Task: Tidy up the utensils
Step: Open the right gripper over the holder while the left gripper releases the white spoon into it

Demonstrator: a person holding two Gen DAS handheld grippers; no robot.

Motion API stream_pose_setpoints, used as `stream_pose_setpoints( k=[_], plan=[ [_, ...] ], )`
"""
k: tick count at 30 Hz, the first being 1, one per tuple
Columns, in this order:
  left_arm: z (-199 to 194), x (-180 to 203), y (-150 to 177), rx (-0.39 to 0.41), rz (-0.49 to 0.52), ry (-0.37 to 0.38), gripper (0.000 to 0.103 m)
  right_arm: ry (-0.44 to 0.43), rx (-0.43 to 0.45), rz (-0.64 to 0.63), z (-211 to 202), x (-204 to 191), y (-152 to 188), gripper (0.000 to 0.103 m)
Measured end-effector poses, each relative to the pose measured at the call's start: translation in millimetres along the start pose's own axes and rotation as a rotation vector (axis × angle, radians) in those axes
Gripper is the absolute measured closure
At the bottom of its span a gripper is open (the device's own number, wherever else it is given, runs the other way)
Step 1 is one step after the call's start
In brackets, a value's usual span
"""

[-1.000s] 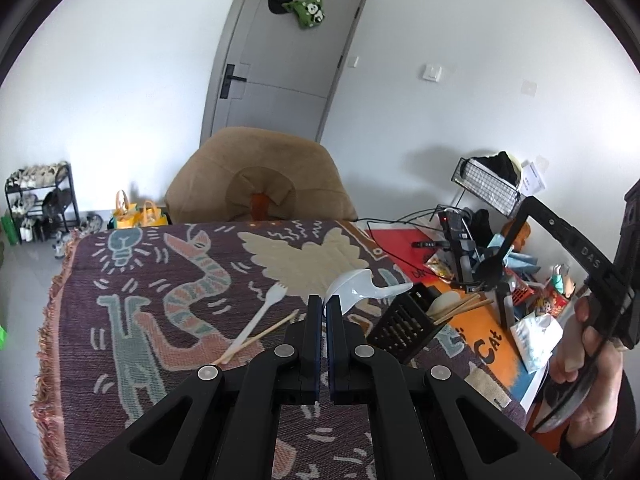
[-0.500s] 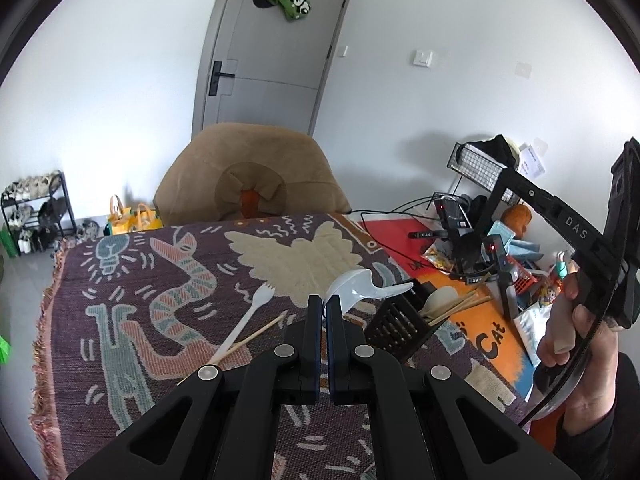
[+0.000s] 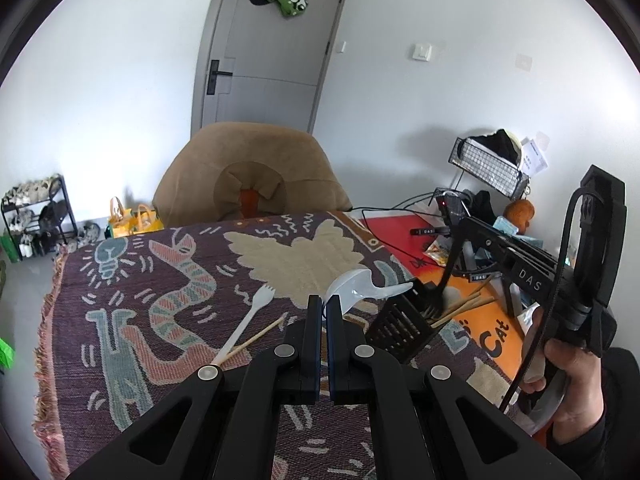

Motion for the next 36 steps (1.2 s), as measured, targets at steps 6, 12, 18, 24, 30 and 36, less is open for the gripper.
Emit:
stream_pose_setpoints(
  k=[6, 12, 18, 24, 30, 36],
  plan=[
    [6.7, 22.0, -3.9, -0.034, 0.091, -0.033, 0.102, 0.01, 0.034, 0.101, -34.2, 17.7, 12.5, 0.063],
    [18.2, 51.5, -10.2, -0.075, 0.212, -0.079, 0.102, 0.03, 0.081, 0.216, -78.4, 35.5, 44.1, 0.049],
    [30.8, 80.5, -16.1, -0.114, 0.332, -0.133, 0.102, 0.051, 0.124, 0.329, -106.8, 47.2, 84.0, 0.043],
    [39.2, 102.8, -19.1, -0.144, 0.439, -0.21, 0.102, 0.093, 0.153, 0.462, -118.3, 63.2, 123.6, 0.043],
    [50.2, 118.5, -18.4, -0.167, 0.519, -0.276, 0.102, 0.088, 0.149, 0.52, -114.0, 68.5, 148.4, 0.042],
    [57.8, 132.7, -20.4, -0.16, 0.523, -0.276, 0.101, 0.065, 0.13, 0.529, -106.3, 69.8, 157.2, 0.042]
  ],
)
Point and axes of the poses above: each gripper's, at about its wrist camera, not at the fingertips, and z roughly the way its jaws point, x to its right, y to its underside, the point moved 1 cm from there along z, roughly the way its jaws point, and after that the axes turned 11 degrees about -z, right-handed, at the moved point
